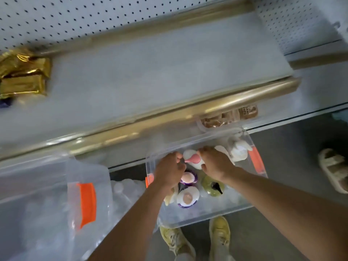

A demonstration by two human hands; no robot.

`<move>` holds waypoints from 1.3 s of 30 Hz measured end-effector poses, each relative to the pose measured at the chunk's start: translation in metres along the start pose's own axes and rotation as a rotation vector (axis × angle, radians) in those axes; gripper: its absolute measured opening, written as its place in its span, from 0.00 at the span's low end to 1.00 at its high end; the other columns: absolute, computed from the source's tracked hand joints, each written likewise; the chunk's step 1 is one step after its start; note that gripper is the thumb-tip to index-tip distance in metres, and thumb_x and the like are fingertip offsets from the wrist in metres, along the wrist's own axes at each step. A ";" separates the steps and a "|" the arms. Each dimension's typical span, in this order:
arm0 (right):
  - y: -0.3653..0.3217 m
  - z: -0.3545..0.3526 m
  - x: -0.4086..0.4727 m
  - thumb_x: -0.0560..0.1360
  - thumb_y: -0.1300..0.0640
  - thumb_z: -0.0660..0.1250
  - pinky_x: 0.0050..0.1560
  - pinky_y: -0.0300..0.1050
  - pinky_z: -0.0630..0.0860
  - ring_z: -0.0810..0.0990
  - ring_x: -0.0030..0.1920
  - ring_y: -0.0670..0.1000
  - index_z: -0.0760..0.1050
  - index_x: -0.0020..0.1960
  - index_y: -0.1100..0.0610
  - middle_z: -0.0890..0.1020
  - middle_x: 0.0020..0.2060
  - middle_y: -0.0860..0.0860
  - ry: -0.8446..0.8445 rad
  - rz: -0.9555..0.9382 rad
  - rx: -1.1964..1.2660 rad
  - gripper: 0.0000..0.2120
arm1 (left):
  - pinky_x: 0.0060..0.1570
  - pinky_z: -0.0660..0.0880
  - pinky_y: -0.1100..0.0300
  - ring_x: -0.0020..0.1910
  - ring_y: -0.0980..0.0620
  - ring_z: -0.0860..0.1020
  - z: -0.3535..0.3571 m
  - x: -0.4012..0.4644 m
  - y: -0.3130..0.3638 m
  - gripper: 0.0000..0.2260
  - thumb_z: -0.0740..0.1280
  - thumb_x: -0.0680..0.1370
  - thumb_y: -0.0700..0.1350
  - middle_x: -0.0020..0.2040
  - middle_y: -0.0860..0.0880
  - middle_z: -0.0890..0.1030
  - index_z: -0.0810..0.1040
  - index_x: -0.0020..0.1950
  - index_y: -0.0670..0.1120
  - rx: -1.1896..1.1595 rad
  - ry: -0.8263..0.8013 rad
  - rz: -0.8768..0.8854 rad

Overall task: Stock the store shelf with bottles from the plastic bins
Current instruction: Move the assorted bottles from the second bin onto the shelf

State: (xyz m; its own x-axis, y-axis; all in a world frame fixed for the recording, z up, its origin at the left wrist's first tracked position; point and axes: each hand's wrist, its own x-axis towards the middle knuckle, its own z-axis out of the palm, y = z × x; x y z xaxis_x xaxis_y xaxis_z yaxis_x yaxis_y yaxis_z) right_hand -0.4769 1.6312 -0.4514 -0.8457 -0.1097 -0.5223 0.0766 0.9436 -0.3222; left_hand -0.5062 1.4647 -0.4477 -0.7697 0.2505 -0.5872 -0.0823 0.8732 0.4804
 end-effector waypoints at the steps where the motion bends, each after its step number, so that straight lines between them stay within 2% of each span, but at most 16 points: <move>1: 0.001 0.009 0.008 0.77 0.61 0.65 0.56 0.48 0.76 0.77 0.60 0.56 0.69 0.67 0.57 0.76 0.60 0.55 -0.013 -0.001 -0.004 0.20 | 0.56 0.72 0.58 0.58 0.49 0.78 0.007 0.010 -0.004 0.12 0.64 0.79 0.48 0.59 0.49 0.80 0.77 0.60 0.47 0.023 -0.011 -0.004; 5: 0.004 0.040 0.034 0.77 0.59 0.66 0.56 0.52 0.78 0.77 0.59 0.58 0.67 0.67 0.58 0.74 0.59 0.56 -0.022 -0.039 -0.055 0.19 | 0.58 0.72 0.57 0.59 0.47 0.78 0.029 0.039 -0.017 0.13 0.64 0.79 0.43 0.60 0.47 0.80 0.75 0.63 0.45 0.058 -0.079 -0.009; 10: 0.007 0.054 0.046 0.79 0.52 0.65 0.51 0.50 0.78 0.78 0.56 0.56 0.73 0.62 0.57 0.74 0.57 0.55 0.106 -0.042 -0.126 0.15 | 0.64 0.73 0.54 0.57 0.50 0.80 0.039 0.054 -0.020 0.13 0.67 0.77 0.39 0.58 0.47 0.82 0.79 0.61 0.46 -0.076 -0.136 -0.032; 15: 0.004 0.052 0.042 0.77 0.59 0.67 0.51 0.47 0.79 0.77 0.56 0.55 0.72 0.61 0.61 0.72 0.58 0.57 0.080 -0.041 -0.207 0.14 | 0.63 0.73 0.56 0.58 0.49 0.79 0.037 0.053 -0.015 0.17 0.60 0.77 0.31 0.57 0.45 0.82 0.78 0.62 0.42 -0.149 -0.220 -0.036; 19: 0.005 0.038 0.032 0.75 0.60 0.68 0.52 0.47 0.79 0.75 0.58 0.54 0.72 0.63 0.59 0.71 0.58 0.55 0.053 -0.088 -0.218 0.17 | 0.63 0.73 0.57 0.57 0.50 0.80 0.034 0.045 -0.012 0.16 0.61 0.78 0.31 0.56 0.45 0.83 0.79 0.62 0.43 -0.236 -0.233 -0.020; 22: 0.004 0.018 0.023 0.74 0.61 0.69 0.51 0.45 0.78 0.75 0.58 0.53 0.73 0.63 0.57 0.72 0.58 0.54 0.070 -0.116 -0.212 0.17 | 0.58 0.73 0.62 0.56 0.51 0.80 0.027 0.038 -0.011 0.18 0.59 0.75 0.28 0.56 0.45 0.83 0.78 0.58 0.43 -0.317 -0.190 -0.007; 24: -0.001 -0.002 0.017 0.75 0.61 0.68 0.54 0.47 0.77 0.75 0.59 0.53 0.73 0.64 0.57 0.73 0.58 0.54 0.076 -0.131 -0.200 0.17 | 0.57 0.72 0.63 0.59 0.50 0.78 0.020 0.031 -0.007 0.21 0.57 0.73 0.26 0.59 0.44 0.80 0.75 0.60 0.42 -0.381 -0.131 -0.011; 27: -0.011 -0.035 0.003 0.76 0.60 0.66 0.56 0.48 0.76 0.77 0.58 0.53 0.75 0.64 0.56 0.74 0.57 0.54 0.067 -0.167 -0.182 0.17 | 0.66 0.70 0.54 0.66 0.48 0.72 0.010 0.019 0.000 0.28 0.58 0.72 0.25 0.67 0.45 0.73 0.68 0.70 0.44 -0.407 -0.100 0.009; 29: -0.018 -0.059 -0.008 0.76 0.62 0.65 0.55 0.48 0.76 0.77 0.56 0.52 0.76 0.64 0.52 0.74 0.56 0.52 0.053 -0.211 -0.182 0.17 | 0.68 0.69 0.48 0.69 0.47 0.70 0.001 0.010 0.007 0.31 0.61 0.71 0.25 0.69 0.45 0.71 0.66 0.72 0.44 -0.412 -0.121 0.050; 31: -0.026 -0.085 -0.022 0.76 0.62 0.64 0.54 0.47 0.76 0.76 0.56 0.51 0.76 0.63 0.50 0.74 0.55 0.50 0.038 -0.270 -0.191 0.17 | 0.65 0.71 0.46 0.67 0.46 0.72 -0.009 0.000 0.014 0.33 0.64 0.68 0.26 0.67 0.44 0.73 0.68 0.71 0.44 -0.443 -0.131 0.085; 35: -0.049 -0.141 -0.052 0.77 0.60 0.62 0.52 0.47 0.75 0.76 0.55 0.52 0.75 0.60 0.53 0.75 0.55 0.50 0.057 -0.345 -0.211 0.12 | 0.57 0.74 0.60 0.61 0.48 0.74 -0.039 -0.024 0.029 0.36 0.72 0.64 0.26 0.60 0.48 0.76 0.68 0.70 0.44 -0.504 -0.173 0.099; 39: -0.073 -0.205 -0.084 0.76 0.58 0.64 0.53 0.45 0.72 0.76 0.54 0.51 0.76 0.58 0.56 0.79 0.53 0.50 0.098 -0.353 -0.085 0.11 | 0.61 0.75 0.50 0.61 0.44 0.77 -0.076 -0.057 0.052 0.42 0.77 0.57 0.29 0.60 0.43 0.79 0.69 0.68 0.44 -0.612 -0.233 0.112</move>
State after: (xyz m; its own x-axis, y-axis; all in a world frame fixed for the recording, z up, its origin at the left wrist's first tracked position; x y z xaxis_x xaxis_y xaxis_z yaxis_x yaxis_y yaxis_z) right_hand -0.5194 1.6359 -0.2226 -0.8590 -0.4061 -0.3117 -0.2688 0.8760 -0.4004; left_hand -0.5150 1.4643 -0.3400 -0.6430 0.4702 -0.6046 -0.4069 0.4590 0.7898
